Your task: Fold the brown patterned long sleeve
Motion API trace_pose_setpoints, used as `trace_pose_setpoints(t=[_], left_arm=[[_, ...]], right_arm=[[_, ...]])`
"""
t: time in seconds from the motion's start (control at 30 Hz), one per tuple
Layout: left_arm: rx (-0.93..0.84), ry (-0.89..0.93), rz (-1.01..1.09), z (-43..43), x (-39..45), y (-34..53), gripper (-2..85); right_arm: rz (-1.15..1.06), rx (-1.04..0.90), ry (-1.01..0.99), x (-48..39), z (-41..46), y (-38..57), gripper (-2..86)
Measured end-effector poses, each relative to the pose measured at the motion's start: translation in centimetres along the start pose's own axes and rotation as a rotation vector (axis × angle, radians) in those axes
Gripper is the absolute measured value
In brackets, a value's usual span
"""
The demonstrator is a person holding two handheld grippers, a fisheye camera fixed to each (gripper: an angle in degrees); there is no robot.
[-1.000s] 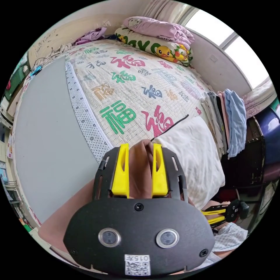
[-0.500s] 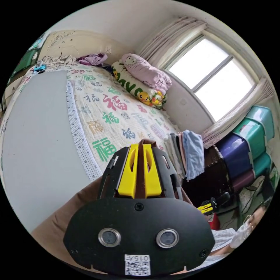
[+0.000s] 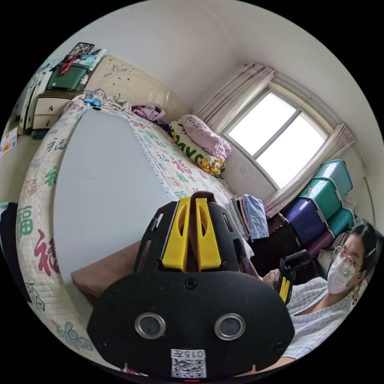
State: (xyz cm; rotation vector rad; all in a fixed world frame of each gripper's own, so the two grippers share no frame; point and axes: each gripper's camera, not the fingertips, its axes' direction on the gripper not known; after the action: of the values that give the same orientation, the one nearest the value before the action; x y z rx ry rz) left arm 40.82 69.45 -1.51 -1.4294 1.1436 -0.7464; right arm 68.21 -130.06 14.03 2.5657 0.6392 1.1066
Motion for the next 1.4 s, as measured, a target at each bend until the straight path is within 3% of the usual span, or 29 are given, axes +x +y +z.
trace_pose_setpoints(t=[0.17,0.33,0.6,0.67,0.83,0.97,1.03,1.17,1.23,1.4], left_arm=[[0.072,-0.07,-0.109,-8.0,-7.3,6.1,0.3],[0.246,0.077,-0.348,-12.9,-14.5,11.9,1.8],[0.279,0.137,-0.492,-14.7,-18.1,11.7,8.8],[0.22,0.022,-0.517,-15.2,-18.6,11.2,9.3],[0.115,-0.066,-0.518,-15.5,-18.6,9.8,7.2],[-0.025,-0.327,-0.495,-16.0,-16.9,8.1,4.6],[-0.037,-0.33,-0.459,-16.4,-16.0,7.7,5.9],[0.065,-0.16,-0.438,-16.4,-14.8,7.4,9.1],[0.033,-0.109,-0.435,-14.7,-14.7,6.9,10.8],[-0.163,-0.251,-0.383,-9.7,-14.6,5.2,7.8]], right_arm=[[-0.059,-0.15,-0.125,-2.2,10.0,0.4,-0.1],[-0.05,-0.219,-0.265,-3.2,16.4,3.3,-0.2],[-0.03,-0.266,-0.368,-4.1,21.7,9.7,-0.1],[0.001,-0.286,-0.371,-4.2,22.7,12.2,-0.1],[0.007,-0.347,-0.349,-6.2,24.9,17.8,0.0],[0.018,-0.367,-0.341,-7.2,26.2,20.9,0.1],[0.031,-0.374,-0.34,-7.7,27.1,23.2,0.1],[0.006,-0.387,-0.297,-9.4,28.9,25.6,0.2],[-0.032,-0.43,-0.236,-11.2,30.9,27.2,0.3],[-0.086,-0.462,-0.151,-13.6,33.4,30.4,0.3]])
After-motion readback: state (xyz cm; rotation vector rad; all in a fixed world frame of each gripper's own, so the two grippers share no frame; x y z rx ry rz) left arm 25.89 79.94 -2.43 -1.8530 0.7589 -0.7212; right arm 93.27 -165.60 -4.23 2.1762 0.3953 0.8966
